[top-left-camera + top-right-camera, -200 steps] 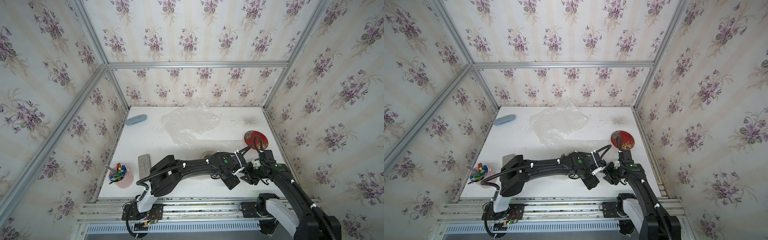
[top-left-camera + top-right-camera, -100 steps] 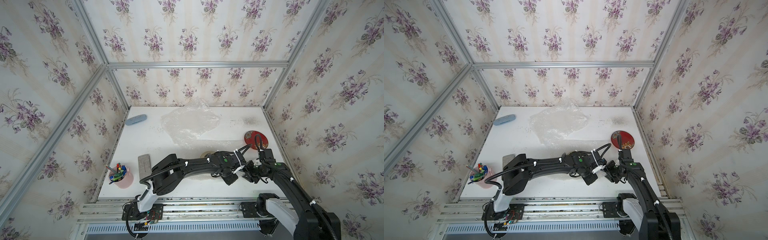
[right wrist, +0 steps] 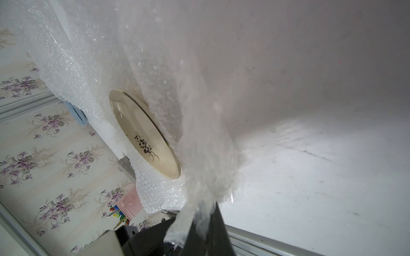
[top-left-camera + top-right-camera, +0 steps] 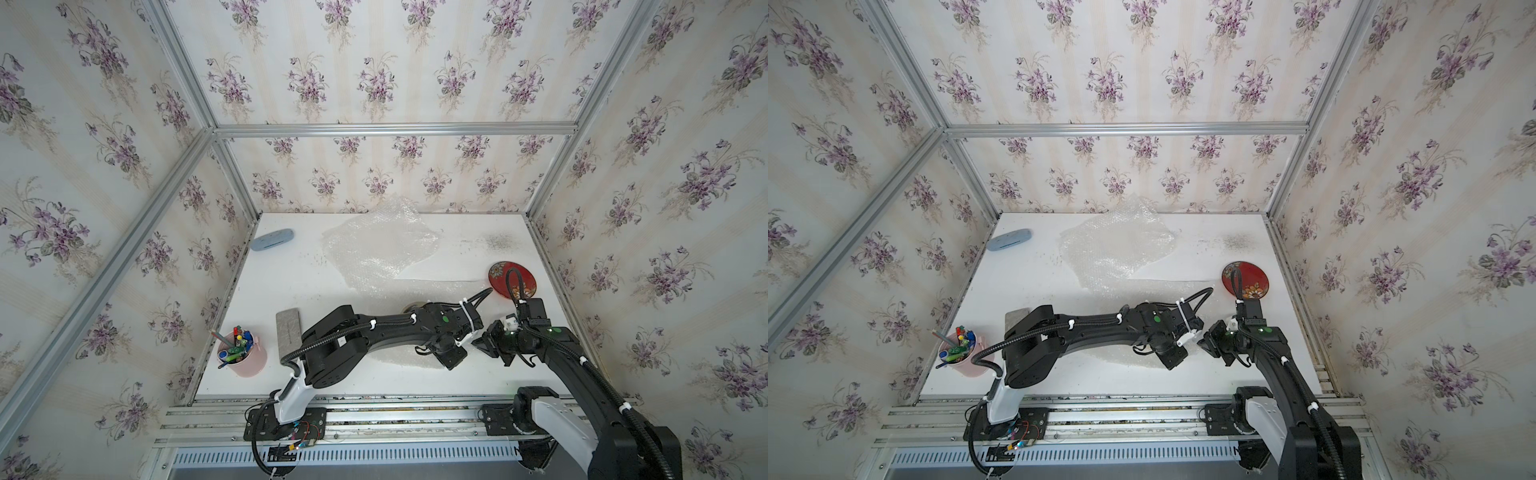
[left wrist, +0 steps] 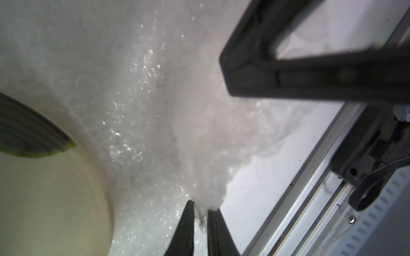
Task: Unpack dinner plates from bubble wrap
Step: Unwrap the bubble wrap at the center of the board.
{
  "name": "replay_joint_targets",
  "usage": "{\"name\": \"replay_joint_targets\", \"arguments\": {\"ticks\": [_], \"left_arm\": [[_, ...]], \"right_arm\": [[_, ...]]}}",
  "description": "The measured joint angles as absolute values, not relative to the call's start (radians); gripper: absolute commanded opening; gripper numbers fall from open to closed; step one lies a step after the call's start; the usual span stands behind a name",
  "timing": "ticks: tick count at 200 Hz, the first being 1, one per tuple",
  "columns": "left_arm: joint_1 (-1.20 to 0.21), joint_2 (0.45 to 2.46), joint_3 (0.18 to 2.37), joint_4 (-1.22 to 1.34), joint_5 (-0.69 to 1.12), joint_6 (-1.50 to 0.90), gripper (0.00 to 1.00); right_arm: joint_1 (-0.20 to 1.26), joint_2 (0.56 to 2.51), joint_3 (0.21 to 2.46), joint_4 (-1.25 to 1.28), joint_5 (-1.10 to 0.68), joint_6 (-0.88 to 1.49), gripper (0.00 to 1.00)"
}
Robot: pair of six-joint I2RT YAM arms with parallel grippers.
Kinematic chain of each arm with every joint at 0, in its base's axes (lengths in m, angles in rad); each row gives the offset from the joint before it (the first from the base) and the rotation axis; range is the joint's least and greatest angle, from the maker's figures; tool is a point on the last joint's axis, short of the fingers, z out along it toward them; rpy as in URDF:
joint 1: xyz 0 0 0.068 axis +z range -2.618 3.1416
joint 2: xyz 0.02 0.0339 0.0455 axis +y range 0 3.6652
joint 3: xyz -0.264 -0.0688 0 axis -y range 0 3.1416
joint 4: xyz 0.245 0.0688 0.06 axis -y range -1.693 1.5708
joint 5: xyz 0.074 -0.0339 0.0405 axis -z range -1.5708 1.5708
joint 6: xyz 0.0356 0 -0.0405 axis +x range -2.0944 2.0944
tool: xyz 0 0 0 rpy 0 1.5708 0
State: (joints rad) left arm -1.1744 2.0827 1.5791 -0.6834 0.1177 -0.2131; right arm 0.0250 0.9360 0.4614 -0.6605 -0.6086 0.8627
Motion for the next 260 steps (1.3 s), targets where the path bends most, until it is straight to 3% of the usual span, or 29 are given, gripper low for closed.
{"name": "replay_joint_targets", "arguments": {"ticks": [62,105,147,228,260], "left_arm": [[-1.163,2.037,1.496,-0.648,0.115,-0.242,0.16],[-1.164,1.951,1.494,-0.644,0.118,-0.268,0.58],[-1.135,1.773,1.456,-0.643,0.092,-0.321,0.71],[-0.914,1.582,1.211,-0.669,0.04,-0.535,0.76],[-0.813,1.581,1.106,-0.675,0.054,-0.607,0.76]], "right_arm": [[0.008,0.972,0.533,-0.701,-0.528,0.805,0.0],[0.009,0.976,0.575,-0.72,-0.538,0.781,0.18],[0.064,0.997,0.759,-0.738,-0.487,0.725,0.24],[0.319,1.281,0.822,-0.535,-0.592,0.684,0.28],[0.34,1.302,0.736,-0.455,-0.628,0.693,0.27]]}}
